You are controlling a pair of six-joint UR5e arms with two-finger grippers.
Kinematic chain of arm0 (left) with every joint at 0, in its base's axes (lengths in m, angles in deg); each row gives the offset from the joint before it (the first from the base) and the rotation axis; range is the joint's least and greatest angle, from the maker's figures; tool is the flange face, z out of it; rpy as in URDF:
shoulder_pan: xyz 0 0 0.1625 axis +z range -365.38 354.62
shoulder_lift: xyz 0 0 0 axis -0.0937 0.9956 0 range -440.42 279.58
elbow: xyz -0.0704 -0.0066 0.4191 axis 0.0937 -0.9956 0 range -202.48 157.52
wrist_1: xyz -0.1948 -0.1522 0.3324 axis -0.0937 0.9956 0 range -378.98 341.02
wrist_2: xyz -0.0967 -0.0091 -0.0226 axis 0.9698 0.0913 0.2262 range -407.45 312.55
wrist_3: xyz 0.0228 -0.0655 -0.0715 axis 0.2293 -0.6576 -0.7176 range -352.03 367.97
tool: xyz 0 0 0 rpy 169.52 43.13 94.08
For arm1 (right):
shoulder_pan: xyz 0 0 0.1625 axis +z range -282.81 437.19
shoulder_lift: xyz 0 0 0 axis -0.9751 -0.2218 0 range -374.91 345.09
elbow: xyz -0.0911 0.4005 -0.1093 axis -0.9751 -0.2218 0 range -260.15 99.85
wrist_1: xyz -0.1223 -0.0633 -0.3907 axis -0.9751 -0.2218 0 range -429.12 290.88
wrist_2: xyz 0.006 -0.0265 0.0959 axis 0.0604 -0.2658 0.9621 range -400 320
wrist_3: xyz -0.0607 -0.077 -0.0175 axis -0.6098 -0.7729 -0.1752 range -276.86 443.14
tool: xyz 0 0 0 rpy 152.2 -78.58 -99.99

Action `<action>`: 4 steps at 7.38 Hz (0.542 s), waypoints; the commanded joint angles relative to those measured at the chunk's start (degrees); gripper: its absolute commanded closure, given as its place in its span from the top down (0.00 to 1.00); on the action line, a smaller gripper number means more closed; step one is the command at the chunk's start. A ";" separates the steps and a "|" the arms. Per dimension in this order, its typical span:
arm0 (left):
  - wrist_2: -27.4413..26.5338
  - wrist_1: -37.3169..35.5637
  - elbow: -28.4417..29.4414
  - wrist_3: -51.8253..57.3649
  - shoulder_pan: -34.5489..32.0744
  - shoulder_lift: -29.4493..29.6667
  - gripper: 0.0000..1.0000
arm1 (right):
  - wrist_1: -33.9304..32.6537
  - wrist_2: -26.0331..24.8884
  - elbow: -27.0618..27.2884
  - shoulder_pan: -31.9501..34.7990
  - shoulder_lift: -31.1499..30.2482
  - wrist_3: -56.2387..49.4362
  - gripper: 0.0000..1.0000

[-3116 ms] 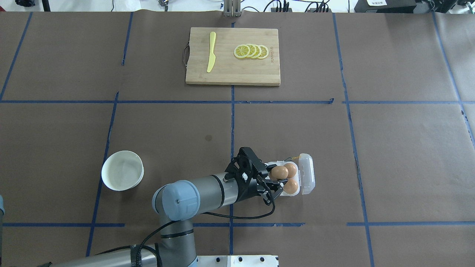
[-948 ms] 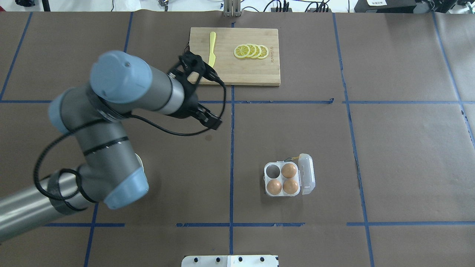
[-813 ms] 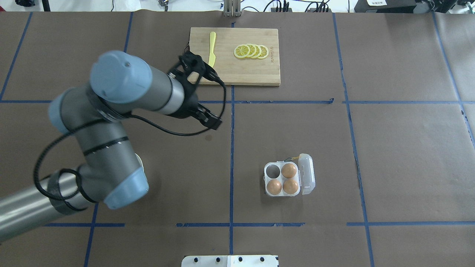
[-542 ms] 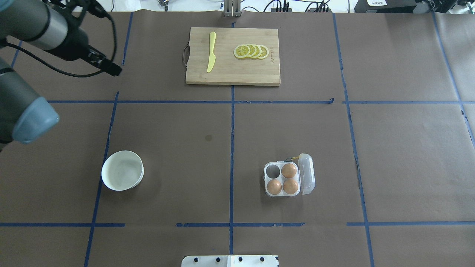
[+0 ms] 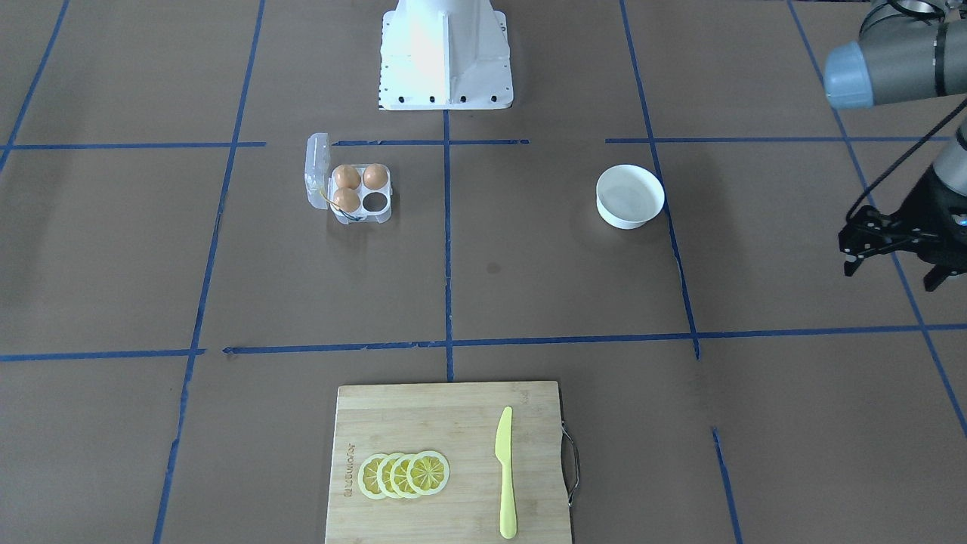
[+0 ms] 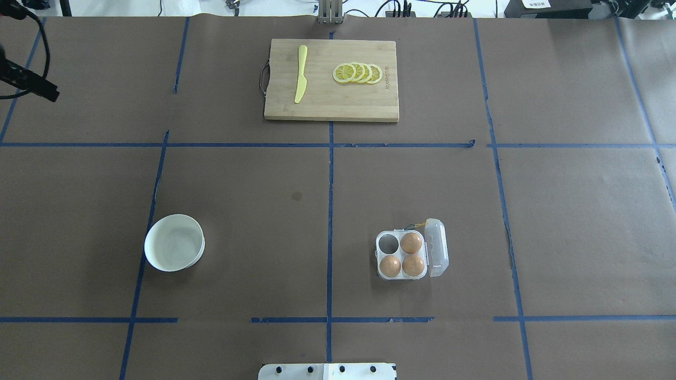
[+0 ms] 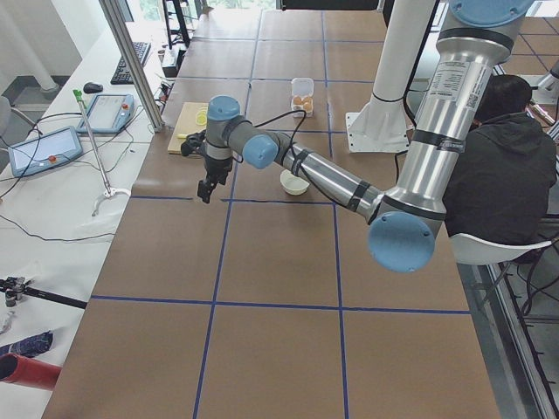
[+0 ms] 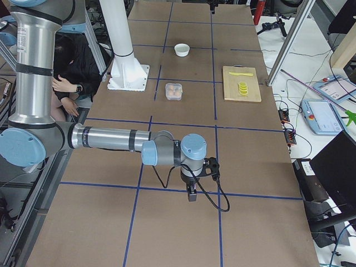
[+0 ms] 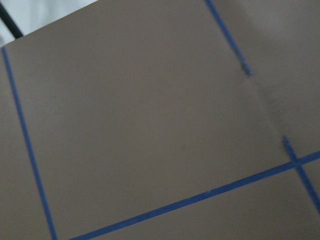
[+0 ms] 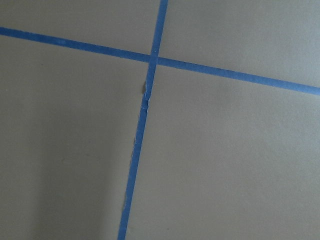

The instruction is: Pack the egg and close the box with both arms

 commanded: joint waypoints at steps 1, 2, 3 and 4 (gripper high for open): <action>5.41 -0.42 3.83 8.47 -7.73 -5.78 1.00 | 0.17 -0.04 0.74 0.00 0.82 -0.01 1.00; 8.30 -0.77 4.19 14.55 -13.59 -8.77 1.00 | 0.18 0.22 0.83 0.00 2.39 -0.09 1.00; 11.03 -2.08 5.58 15.22 -16.96 -10.01 1.00 | -0.08 3.79 -0.13 0.00 3.45 0.08 1.00; 11.06 -4.71 5.60 16.71 -18.64 -10.03 1.00 | 0.17 5.66 0.13 0.00 3.29 -0.53 1.00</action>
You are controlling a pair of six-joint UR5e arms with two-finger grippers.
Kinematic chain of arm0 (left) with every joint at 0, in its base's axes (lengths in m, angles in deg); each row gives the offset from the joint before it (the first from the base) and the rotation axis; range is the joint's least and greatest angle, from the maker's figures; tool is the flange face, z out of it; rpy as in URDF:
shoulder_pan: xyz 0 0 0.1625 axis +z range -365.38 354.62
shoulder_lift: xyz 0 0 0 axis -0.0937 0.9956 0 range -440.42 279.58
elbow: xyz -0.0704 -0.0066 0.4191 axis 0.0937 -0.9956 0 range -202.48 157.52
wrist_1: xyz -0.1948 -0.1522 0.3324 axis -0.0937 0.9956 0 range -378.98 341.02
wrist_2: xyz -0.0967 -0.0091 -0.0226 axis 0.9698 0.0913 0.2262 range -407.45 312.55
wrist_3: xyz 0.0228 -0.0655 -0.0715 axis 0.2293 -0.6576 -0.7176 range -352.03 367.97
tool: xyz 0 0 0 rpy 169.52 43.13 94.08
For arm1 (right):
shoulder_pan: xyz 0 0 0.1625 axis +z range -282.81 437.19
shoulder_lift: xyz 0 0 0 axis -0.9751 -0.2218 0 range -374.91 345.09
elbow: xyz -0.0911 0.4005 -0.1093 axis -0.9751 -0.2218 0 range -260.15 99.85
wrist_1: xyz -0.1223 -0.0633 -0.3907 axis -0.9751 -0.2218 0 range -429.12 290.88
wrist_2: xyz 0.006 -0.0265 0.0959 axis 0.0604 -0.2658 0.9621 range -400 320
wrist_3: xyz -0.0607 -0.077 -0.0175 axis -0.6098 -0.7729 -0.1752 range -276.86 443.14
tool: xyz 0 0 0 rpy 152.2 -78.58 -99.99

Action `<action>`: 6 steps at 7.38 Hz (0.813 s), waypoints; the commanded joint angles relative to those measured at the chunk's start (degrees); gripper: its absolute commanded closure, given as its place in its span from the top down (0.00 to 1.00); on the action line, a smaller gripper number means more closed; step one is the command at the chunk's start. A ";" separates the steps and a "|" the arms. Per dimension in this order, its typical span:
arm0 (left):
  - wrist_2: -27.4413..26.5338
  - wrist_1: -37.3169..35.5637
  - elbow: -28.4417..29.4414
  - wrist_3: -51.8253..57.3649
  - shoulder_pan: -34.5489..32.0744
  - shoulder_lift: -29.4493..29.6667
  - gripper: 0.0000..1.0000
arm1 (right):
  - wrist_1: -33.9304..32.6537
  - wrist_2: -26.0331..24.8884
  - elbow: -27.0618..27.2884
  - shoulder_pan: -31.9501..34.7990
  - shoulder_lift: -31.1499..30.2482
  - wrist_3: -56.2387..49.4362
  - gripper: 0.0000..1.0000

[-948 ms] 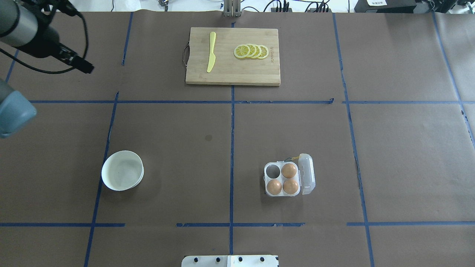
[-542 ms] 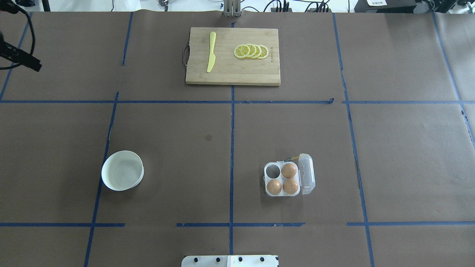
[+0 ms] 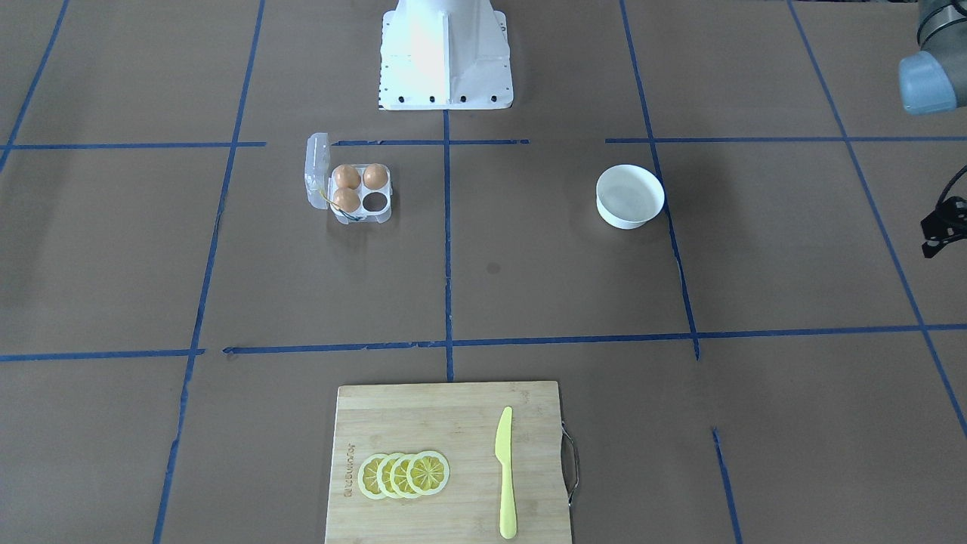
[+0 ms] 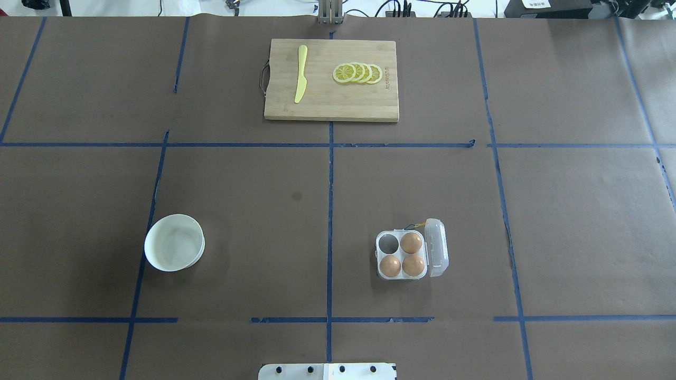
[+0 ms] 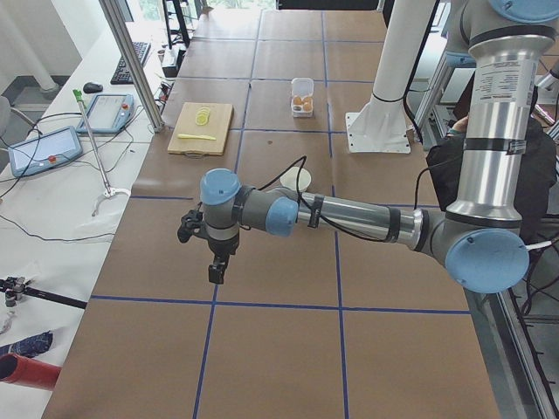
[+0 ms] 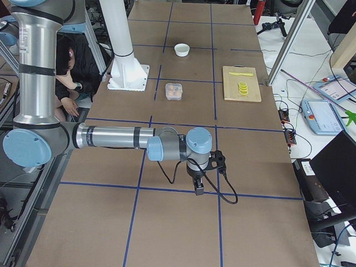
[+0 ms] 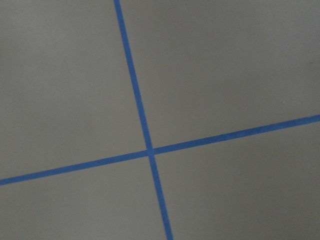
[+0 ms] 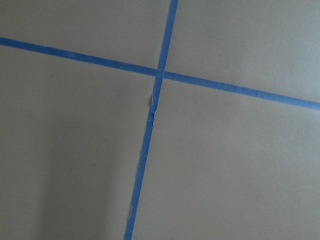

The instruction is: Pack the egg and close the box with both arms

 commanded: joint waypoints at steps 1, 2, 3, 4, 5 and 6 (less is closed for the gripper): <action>1.58 -5.84 0.81 6.67 -4.72 -0.80 1.00 | 0.20 2.91 1.38 0.00 0.22 -0.17 1.00; 1.40 -8.92 0.63 9.06 -5.87 -0.36 1.00 | 0.20 3.08 2.88 -0.08 0.21 -0.08 1.00; 1.40 -9.04 0.81 8.99 -5.97 -0.62 1.00 | 1.94 7.09 3.94 -0.26 0.21 0.45 1.00; 1.14 -9.39 0.37 8.99 -5.88 -0.97 1.00 | 2.66 13.13 3.86 -1.57 0.21 0.37 0.85; 1.14 -9.22 0.89 8.99 -5.79 -0.36 1.00 | 3.71 13.37 4.03 -3.41 0.13 0.54 0.62; 1.49 -9.04 0.55 9.25 -5.79 -0.09 1.00 | 5.98 12.93 5.95 -6.38 0.04 6.81 0.51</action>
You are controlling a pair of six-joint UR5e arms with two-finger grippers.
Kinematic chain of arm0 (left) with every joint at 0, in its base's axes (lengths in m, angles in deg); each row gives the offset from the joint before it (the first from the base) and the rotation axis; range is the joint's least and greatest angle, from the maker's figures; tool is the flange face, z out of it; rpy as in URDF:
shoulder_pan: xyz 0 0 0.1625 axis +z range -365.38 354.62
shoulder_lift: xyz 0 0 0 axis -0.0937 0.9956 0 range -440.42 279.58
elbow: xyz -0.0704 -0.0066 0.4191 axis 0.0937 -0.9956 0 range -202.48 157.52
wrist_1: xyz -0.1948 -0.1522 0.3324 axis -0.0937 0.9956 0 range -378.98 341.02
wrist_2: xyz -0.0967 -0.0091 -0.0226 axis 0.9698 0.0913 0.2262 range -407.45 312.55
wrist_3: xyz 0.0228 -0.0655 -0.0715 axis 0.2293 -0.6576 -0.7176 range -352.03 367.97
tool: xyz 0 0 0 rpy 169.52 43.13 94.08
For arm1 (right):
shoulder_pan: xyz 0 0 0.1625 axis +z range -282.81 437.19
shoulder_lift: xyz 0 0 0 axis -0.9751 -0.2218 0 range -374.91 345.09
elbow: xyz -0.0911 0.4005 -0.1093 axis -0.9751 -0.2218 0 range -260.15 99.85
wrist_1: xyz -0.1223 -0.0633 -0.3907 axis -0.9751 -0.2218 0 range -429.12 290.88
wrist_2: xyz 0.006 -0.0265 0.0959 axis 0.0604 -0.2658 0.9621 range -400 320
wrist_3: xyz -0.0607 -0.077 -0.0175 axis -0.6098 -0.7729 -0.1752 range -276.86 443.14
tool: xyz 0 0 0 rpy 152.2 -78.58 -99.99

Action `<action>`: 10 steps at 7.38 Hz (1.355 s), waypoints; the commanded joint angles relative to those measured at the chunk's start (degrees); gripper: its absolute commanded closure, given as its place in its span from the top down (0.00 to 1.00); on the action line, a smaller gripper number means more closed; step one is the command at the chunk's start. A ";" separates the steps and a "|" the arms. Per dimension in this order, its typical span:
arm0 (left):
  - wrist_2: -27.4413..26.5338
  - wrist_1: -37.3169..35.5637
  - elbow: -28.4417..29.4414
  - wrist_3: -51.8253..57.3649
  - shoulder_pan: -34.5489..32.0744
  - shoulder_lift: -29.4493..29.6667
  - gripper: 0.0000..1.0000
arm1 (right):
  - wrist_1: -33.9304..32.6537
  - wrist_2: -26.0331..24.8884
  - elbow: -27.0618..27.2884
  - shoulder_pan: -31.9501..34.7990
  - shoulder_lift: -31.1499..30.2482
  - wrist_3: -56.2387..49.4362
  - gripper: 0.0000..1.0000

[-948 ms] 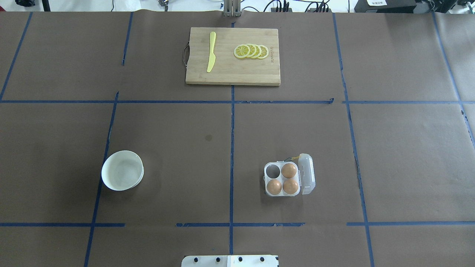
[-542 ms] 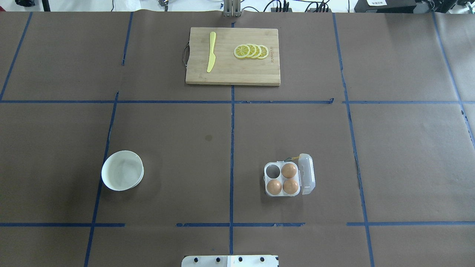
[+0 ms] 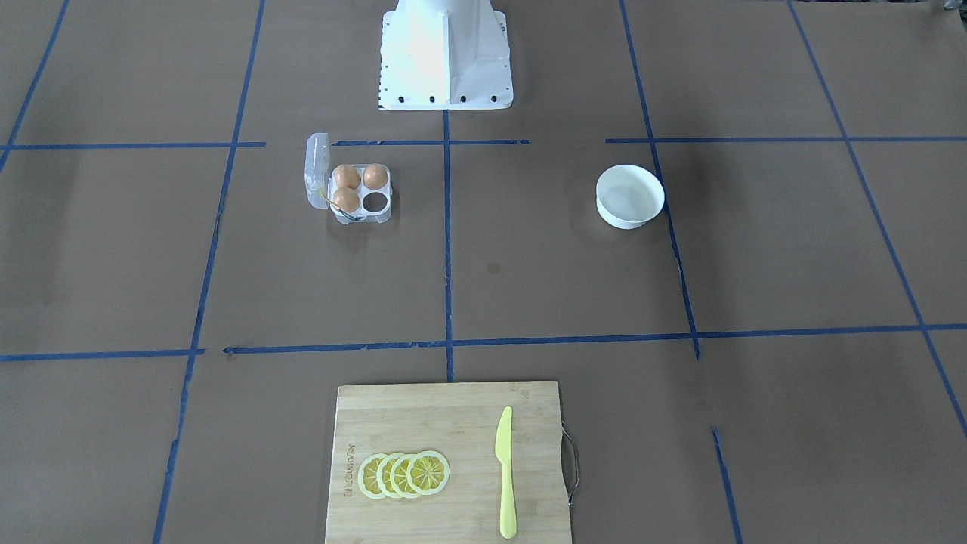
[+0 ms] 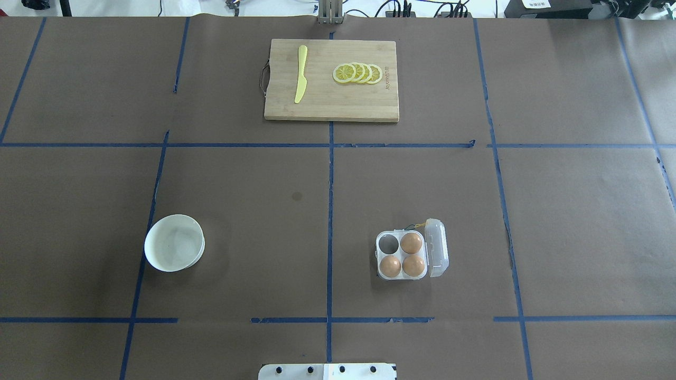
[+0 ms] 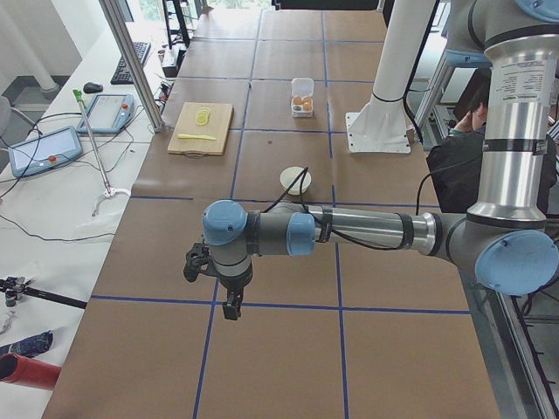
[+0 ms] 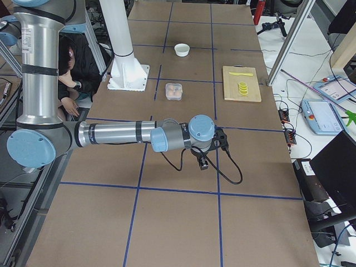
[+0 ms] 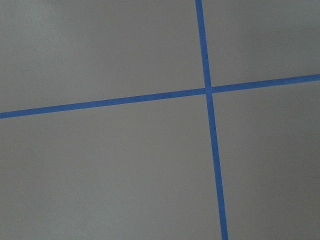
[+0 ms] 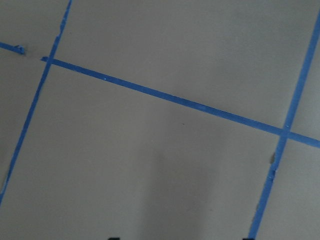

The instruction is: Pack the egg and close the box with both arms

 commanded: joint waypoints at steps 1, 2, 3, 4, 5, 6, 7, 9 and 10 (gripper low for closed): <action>0.41 0.09 -0.22 0.25 0.00 0.35 1.00 | 4.94 -1.59 4.20 -8.19 -0.52 13.60 0.30; 0.41 0.09 -0.22 0.25 0.00 0.44 1.00 | 6.97 -7.52 6.92 -15.03 -0.44 22.05 0.00; 0.41 0.17 -0.22 -0.01 0.00 0.44 1.00 | 9.34 -9.58 8.52 -19.97 -0.27 31.44 0.00; 0.41 0.17 -0.31 -0.10 0.00 0.53 1.00 | 13.54 -9.95 8.97 -24.28 -0.09 40.76 0.00; 0.41 0.17 -0.22 -0.11 0.00 1.31 1.00 | 17.67 -12.74 9.15 -30.68 0.52 51.12 0.00; 0.41 0.17 -0.22 -0.19 0.09 1.58 1.00 | 22.49 -19.73 9.58 -38.83 1.57 62.18 0.00; 0.24 0.17 -0.22 -0.19 0.09 2.19 1.00 | 23.85 -25.63 9.68 -45.79 4.97 71.34 0.00; 0.50 0.17 0.04 -0.19 0.09 2.90 1.00 | 23.86 -33.05 9.85 -54.44 8.77 78.35 0.00; 0.50 0.17 -0.04 -0.19 0.09 2.90 1.00 | 23.69 -33.16 9.77 -55.78 12.36 80.38 0.00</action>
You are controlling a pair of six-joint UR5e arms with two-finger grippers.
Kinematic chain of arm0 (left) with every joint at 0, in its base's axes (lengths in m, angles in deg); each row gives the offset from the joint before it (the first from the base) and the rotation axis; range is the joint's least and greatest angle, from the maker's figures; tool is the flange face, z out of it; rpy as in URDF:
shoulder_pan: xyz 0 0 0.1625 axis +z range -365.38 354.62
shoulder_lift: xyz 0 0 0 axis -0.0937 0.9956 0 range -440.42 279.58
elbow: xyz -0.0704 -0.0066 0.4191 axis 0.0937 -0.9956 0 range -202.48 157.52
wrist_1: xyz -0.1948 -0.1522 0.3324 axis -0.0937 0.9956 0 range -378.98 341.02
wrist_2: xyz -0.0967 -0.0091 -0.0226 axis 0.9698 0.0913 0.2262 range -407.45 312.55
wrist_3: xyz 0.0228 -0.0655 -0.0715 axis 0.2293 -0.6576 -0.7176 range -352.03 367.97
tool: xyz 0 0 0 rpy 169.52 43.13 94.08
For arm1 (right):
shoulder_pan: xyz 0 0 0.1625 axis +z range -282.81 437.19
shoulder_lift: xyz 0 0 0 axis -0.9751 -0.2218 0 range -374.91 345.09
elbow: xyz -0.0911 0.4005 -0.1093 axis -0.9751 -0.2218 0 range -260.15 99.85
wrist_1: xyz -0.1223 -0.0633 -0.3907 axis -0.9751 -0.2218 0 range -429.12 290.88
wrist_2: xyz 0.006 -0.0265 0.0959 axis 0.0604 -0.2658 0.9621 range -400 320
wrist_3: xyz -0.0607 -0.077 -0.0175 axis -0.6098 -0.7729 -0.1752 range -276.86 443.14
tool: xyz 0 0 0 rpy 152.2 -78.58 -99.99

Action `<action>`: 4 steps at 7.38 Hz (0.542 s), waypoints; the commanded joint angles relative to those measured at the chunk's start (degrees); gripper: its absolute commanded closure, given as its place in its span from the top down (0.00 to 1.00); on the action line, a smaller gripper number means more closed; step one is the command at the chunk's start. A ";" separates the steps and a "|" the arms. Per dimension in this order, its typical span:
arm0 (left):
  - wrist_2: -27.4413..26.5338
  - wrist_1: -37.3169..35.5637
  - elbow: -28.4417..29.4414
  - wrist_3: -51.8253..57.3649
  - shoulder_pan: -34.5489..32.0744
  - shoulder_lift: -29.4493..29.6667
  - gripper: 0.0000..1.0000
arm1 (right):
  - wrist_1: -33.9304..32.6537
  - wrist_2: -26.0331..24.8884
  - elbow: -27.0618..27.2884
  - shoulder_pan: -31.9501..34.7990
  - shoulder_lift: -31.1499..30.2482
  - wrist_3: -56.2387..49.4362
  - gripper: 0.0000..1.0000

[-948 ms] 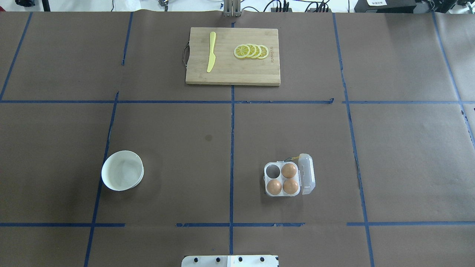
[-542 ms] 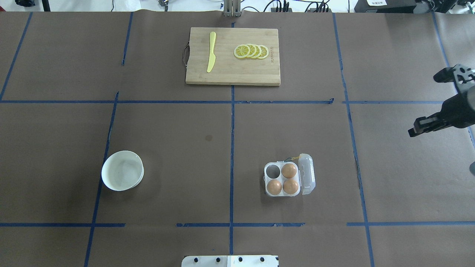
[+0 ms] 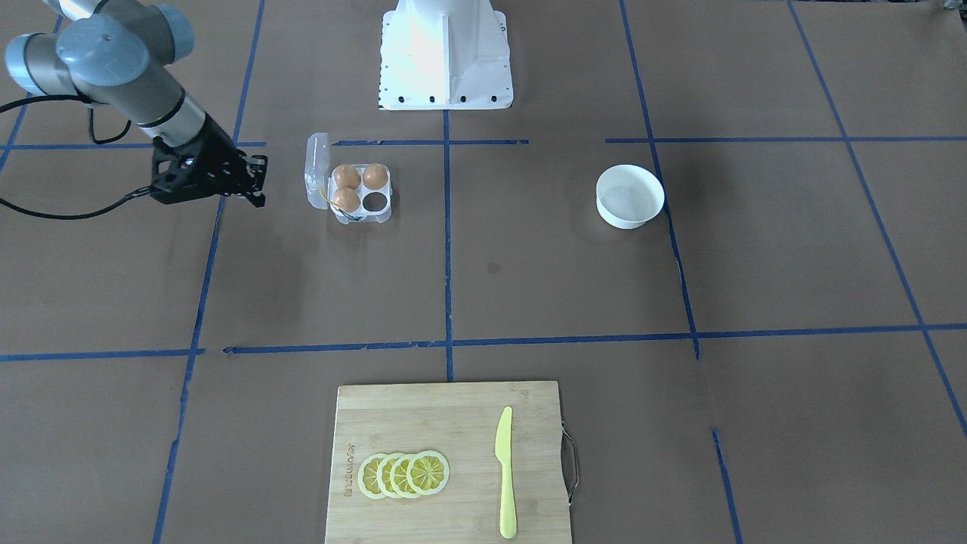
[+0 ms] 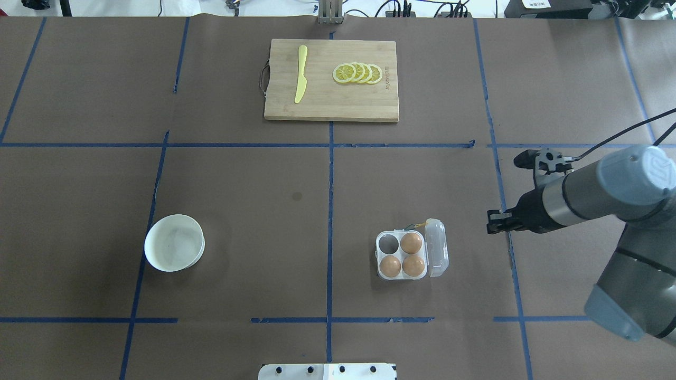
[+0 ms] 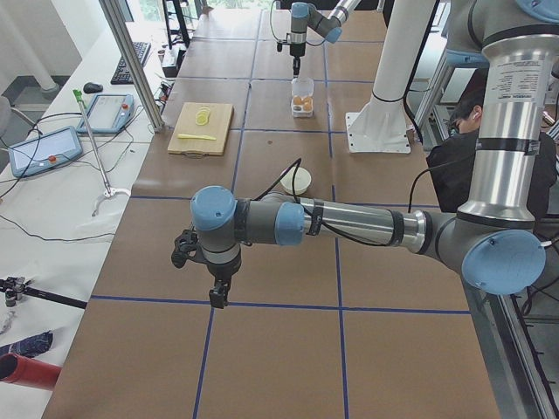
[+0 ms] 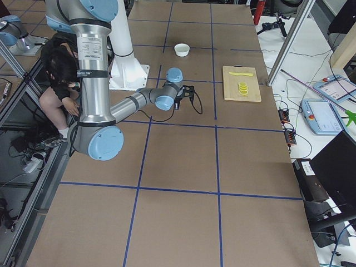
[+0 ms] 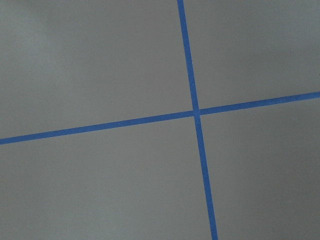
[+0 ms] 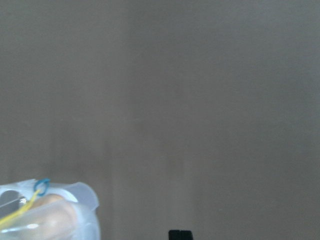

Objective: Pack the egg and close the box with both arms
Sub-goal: 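Move the right gripper toward the open lid of the egg box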

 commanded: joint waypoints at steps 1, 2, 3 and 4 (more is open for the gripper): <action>-0.04 0.00 -0.28 0.00 -0.08 0.13 1.00 | -0.08 -1.66 0.17 -3.33 6.58 4.11 0.00; -0.04 -0.09 -0.29 0.00 -0.09 0.13 1.00 | -0.52 -1.22 0.52 -3.33 7.57 4.12 0.00; -0.04 0.00 -0.29 0.00 0.00 0.13 1.00 | -0.52 -0.96 0.96 -3.24 7.58 4.03 0.00; 0.04 0.00 -0.29 0.00 -0.08 0.13 1.00 | -0.61 -0.87 0.96 -2.81 7.14 4.03 0.00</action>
